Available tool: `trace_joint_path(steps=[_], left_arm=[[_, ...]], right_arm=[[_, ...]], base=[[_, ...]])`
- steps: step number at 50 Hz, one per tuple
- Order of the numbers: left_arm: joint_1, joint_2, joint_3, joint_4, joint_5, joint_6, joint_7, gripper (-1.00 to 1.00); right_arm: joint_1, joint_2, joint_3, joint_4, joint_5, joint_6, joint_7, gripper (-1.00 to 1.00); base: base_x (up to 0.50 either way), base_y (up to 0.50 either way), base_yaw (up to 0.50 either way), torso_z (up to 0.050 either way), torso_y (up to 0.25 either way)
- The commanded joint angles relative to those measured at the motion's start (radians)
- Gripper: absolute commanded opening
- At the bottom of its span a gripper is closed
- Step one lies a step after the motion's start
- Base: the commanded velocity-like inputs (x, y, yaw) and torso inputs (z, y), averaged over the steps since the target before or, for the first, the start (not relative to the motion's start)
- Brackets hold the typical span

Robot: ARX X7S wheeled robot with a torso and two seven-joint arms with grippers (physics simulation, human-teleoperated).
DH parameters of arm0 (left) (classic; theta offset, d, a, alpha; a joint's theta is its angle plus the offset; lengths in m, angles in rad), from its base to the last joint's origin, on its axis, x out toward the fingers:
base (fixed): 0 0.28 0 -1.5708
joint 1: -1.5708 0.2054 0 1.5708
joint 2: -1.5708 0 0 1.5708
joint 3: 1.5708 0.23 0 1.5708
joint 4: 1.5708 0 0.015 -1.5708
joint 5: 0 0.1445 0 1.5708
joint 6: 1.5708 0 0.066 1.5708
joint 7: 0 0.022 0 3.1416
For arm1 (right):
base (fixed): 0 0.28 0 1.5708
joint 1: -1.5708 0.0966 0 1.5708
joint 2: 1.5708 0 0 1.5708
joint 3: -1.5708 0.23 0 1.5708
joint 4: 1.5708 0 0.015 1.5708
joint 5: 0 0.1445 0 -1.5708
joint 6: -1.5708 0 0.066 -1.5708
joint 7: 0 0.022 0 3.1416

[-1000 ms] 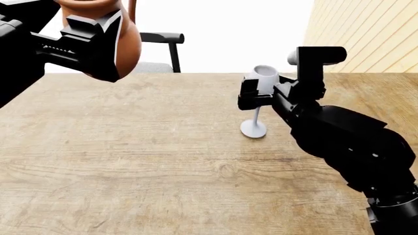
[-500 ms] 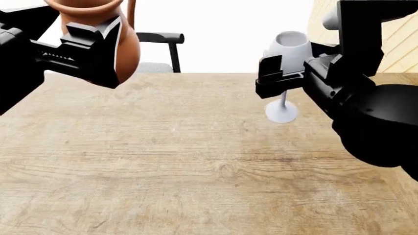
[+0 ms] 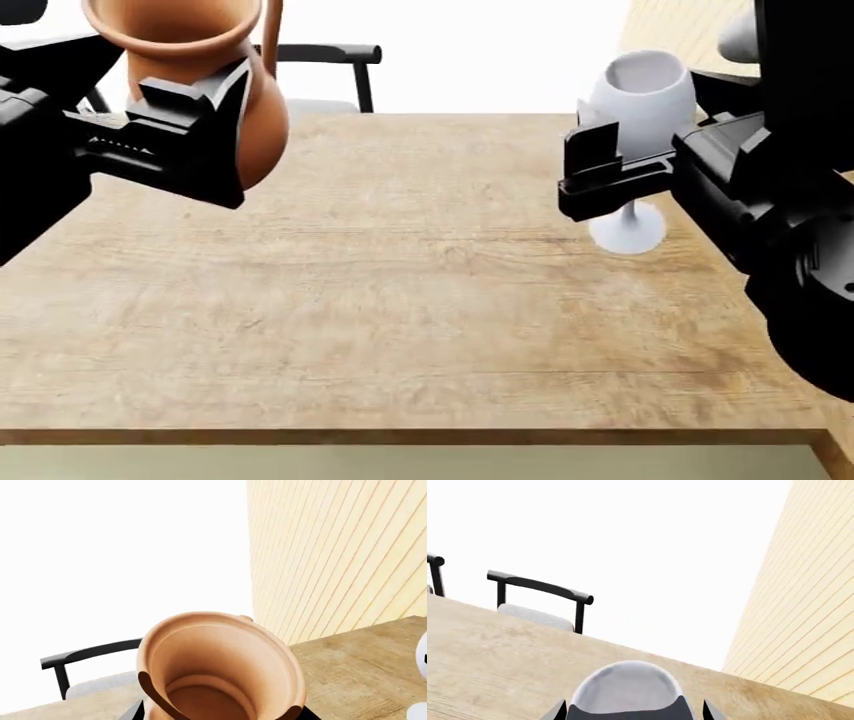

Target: Pick the jug and wine glass and place them in the sink. Then turn on the water.

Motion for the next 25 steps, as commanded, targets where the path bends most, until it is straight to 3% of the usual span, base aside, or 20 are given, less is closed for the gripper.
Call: trace_joint_path(steps=[1, 5, 14, 25], left_arm=[[-0.008, -0.010, -0.020, 0.008, 0.000, 0.017, -0.019, -1.00], [-0.009, -0.014, -0.020, 0.011, -0.006, 0.019, -0.021, -1.00], [-0.005, -0.016, -0.019, 0.012, -0.006, 0.023, -0.021, -1.00], [-0.015, -0.011, -0.008, 0.010, -0.011, 0.024, -0.026, -1.00]], right_arm=[[-0.002, 0.022, 0.015, -0.037, 0.002, 0.012, 0.015, -1.00], [-0.001, 0.024, 0.017, -0.043, 0.010, 0.009, 0.018, -1.00], [-0.038, 0.034, 0.052, -0.073, -0.026, -0.041, -0.004, -1.00], [-0.051, 0.043, 0.058, -0.075, -0.031, -0.052, -0.011, -1.00]], base=[[-0.50, 0.00, 0.00, 0.000, 0.000], [-0.50, 0.00, 0.00, 0.000, 0.000], [0.00, 0.00, -0.02, 0.001, 0.001], [-0.21, 0.01, -0.49, 0.001, 0.001]])
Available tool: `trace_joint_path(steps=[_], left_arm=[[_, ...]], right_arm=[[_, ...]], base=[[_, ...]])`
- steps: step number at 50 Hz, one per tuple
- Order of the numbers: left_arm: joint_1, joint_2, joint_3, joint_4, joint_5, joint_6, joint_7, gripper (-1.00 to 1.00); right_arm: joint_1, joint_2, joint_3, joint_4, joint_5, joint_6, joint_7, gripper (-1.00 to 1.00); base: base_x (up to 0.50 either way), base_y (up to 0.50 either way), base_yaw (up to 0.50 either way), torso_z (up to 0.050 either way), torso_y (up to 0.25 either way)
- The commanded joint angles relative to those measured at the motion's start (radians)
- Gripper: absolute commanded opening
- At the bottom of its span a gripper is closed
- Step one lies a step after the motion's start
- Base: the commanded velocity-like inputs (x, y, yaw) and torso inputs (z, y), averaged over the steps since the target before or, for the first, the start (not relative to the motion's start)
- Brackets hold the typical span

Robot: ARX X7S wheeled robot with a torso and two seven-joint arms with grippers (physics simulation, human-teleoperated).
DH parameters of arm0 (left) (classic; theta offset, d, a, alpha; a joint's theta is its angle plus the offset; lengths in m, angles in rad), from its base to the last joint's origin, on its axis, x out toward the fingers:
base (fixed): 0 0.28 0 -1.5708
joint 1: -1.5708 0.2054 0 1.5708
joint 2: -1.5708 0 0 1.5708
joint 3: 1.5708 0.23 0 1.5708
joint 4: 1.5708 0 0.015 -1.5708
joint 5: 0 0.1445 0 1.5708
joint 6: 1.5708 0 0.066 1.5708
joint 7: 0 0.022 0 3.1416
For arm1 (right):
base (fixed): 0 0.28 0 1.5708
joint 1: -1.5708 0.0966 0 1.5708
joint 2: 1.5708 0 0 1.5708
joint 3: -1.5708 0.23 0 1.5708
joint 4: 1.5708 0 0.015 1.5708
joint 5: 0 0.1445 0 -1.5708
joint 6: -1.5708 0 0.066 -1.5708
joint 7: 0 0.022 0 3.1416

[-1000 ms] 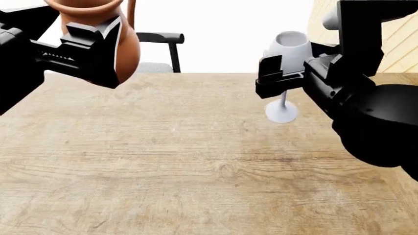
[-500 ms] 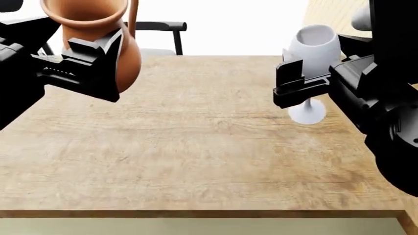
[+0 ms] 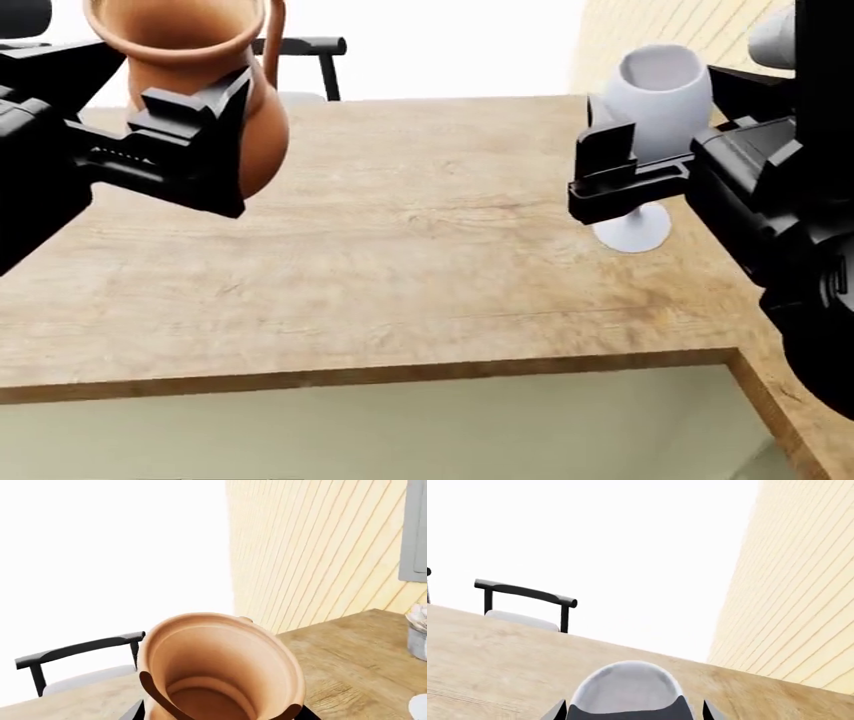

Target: Pick the jug and wine glass and place them in the sink. Then turn on the water.

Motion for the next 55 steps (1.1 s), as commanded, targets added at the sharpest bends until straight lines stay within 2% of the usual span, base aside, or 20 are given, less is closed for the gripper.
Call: trace_joint_path(steps=[1, 18, 34, 44, 55], left_arm=[[-0.024, 0.003, -0.010, -0.006, 0.004, 0.016, -0.017, -1.00], [-0.020, 0.007, -0.002, 0.005, -0.003, 0.022, -0.020, -1.00], [-0.077, 0.042, 0.038, -0.014, -0.015, 0.014, -0.030, -1.00], [-0.093, 0.076, 0.053, -0.049, 0.032, 0.005, 0.019, -1.00], [-0.111, 0.148, 0.081, -0.101, 0.145, -0.001, 0.135, -1.00]], right_arm=[[-0.010, 0.011, 0.021, -0.012, -0.030, -0.006, -0.015, -1.00], [-0.027, 0.033, 0.035, -0.031, -0.016, -0.022, -0.010, -1.00], [-0.066, 0.084, 0.075, -0.066, 0.019, -0.052, 0.006, -1.00], [-0.073, 0.121, 0.096, -0.099, 0.078, -0.066, 0.062, -1.00], [-0.096, 0.210, 0.138, -0.170, 0.186, -0.098, 0.169, -1.00]], base=[[-0.23, 0.02, -0.50, 0.000, 0.011], [-0.24, 0.03, -0.50, 0.001, 0.001], [-0.24, 0.06, -0.50, 0.001, 0.001], [-0.24, 0.08, -0.50, 0.001, 0.001], [-0.23, 0.09, -0.50, 0.001, 0.001]])
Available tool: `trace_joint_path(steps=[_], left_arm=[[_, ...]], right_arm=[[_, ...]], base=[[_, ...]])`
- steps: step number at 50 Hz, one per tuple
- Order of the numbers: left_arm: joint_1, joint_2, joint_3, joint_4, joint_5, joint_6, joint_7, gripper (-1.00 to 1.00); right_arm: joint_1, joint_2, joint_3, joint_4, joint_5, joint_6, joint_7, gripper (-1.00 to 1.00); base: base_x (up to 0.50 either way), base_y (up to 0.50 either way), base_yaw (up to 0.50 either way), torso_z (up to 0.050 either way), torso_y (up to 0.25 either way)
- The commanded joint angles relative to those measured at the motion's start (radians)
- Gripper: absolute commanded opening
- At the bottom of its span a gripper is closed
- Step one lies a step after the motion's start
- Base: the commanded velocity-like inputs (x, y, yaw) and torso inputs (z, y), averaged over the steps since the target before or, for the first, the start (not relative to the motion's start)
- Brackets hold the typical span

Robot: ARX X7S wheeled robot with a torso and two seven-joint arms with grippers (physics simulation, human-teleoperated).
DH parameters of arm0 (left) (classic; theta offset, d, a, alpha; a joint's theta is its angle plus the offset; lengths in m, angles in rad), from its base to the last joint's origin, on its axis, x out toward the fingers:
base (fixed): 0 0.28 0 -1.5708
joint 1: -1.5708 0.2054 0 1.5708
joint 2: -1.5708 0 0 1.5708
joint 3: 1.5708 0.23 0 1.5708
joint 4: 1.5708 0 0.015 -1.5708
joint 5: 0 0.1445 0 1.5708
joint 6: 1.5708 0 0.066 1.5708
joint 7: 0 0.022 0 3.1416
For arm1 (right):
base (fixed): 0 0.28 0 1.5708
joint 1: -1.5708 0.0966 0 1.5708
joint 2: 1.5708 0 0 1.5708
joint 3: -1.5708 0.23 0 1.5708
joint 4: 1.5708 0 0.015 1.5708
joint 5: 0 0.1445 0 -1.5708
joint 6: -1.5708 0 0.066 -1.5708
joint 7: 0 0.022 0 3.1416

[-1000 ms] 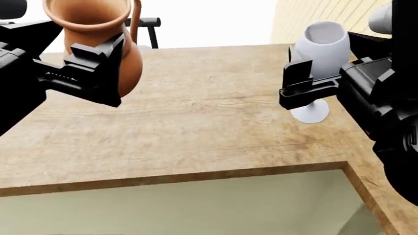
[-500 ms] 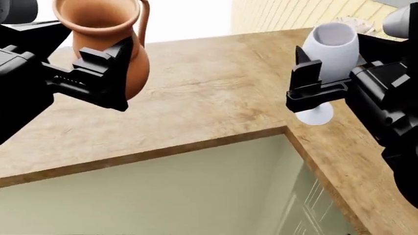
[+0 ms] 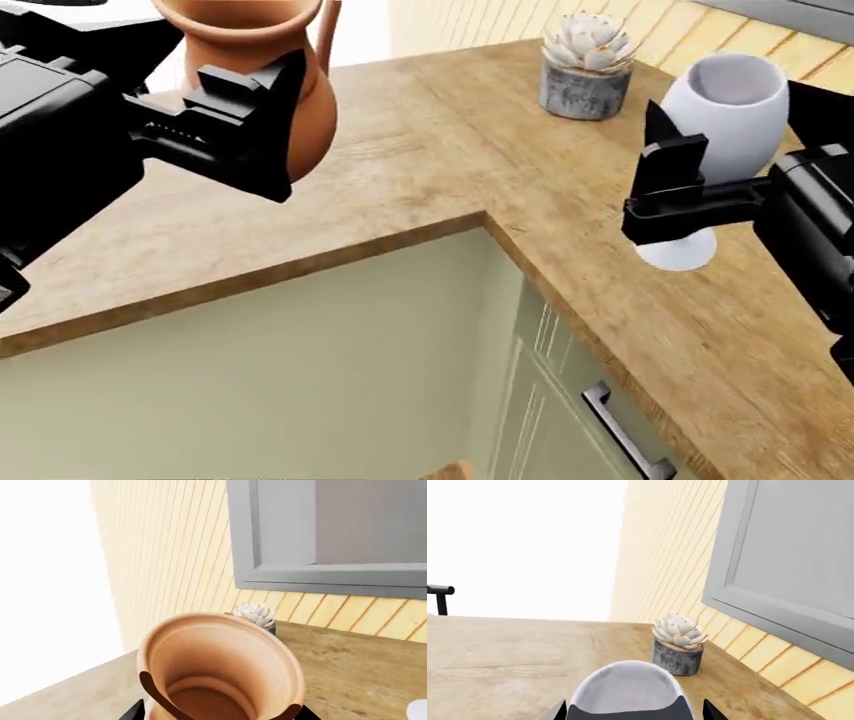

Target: Pick the jug and wine glass and place them in the sink. Then turn on the water.

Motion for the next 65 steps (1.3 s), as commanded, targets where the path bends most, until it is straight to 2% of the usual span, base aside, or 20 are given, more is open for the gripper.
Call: trace_joint_path(steps=[1, 15, 65], left_arm=[[-0.030, 0.058, 0.006, -0.048, 0.097, 0.009, 0.074, -1.00], [-0.029, 0.040, 0.008, -0.023, 0.052, 0.012, 0.034, -1.00], [0.011, 0.033, 0.021, -0.002, 0.064, 0.032, 0.049, -1.00]], right_arm=[[-0.003, 0.067, 0.042, -0.051, 0.063, -0.009, 0.071, -1.00], [0.015, 0.030, 0.024, -0.022, 0.021, 0.001, 0.033, -1.00], [-0.053, 0.050, 0.047, -0.038, -0.010, -0.035, 0.014, -1.00]], base=[[-0.23, 0.10, -0.50, 0.000, 0.000], [-0.22, 0.11, -0.50, 0.001, 0.001], [-0.20, 0.15, -0.50, 0.001, 0.001]])
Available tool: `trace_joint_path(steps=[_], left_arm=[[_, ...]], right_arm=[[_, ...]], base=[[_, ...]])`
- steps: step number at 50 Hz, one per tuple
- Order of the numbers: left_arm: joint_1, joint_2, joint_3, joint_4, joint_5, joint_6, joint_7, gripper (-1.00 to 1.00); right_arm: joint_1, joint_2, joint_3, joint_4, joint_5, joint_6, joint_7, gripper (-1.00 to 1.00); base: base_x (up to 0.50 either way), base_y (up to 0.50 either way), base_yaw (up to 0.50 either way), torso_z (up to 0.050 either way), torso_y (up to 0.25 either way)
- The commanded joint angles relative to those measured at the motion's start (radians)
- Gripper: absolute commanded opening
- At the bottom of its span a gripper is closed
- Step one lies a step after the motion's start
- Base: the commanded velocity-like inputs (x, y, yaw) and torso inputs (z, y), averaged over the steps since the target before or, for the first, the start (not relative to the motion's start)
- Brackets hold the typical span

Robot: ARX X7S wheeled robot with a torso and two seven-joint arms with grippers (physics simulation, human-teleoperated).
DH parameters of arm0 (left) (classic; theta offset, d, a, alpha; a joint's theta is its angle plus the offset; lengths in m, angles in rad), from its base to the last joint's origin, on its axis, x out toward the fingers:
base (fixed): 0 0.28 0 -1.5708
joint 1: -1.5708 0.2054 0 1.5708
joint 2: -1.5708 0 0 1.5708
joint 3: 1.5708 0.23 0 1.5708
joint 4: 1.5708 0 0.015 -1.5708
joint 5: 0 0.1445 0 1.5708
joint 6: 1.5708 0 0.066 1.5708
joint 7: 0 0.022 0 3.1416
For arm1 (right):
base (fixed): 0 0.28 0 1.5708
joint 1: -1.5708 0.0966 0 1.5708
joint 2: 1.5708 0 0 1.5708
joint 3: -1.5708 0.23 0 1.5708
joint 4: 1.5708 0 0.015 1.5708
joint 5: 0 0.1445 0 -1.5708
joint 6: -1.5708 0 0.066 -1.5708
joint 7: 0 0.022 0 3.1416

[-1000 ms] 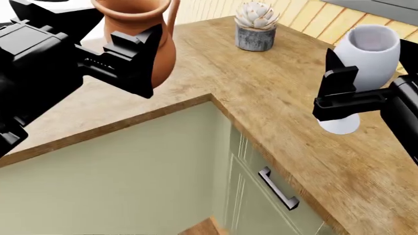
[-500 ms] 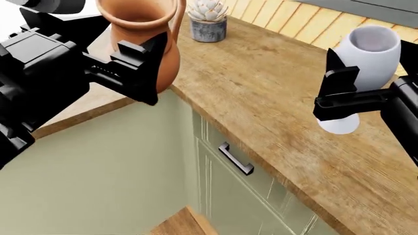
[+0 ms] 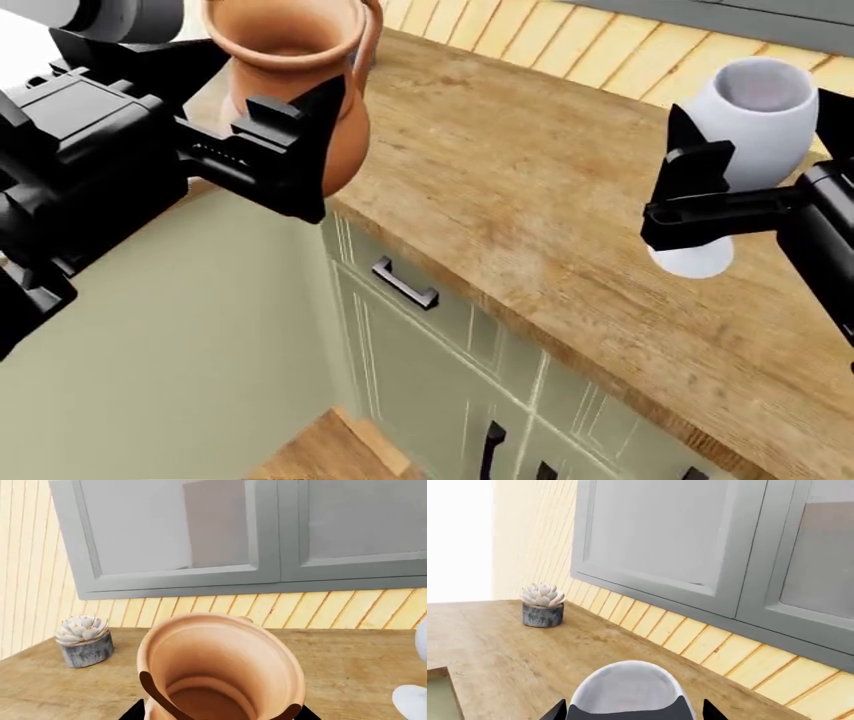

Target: Pick the jug and wine glass and place them in the sink. Then turn on the water.

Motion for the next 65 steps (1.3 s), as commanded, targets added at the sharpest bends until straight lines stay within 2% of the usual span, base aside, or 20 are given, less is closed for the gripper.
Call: trace_joint_path(steps=[1, 65], left_arm=[[-0.013, -0.003, -0.020, -0.004, 0.014, 0.016, -0.015, -1.00], [0.013, -0.018, -0.009, 0.001, 0.027, 0.035, 0.002, -1.00]], right_arm=[[0.000, 0.001, 0.012, -0.002, -0.022, 0.009, -0.010, -1.00], [-0.007, 0.003, 0.007, -0.002, -0.030, -0.001, -0.015, -1.00]], base=[[-0.17, 0.18, -0.50, 0.000, 0.000], [-0.13, 0.21, -0.50, 0.001, 0.001]])
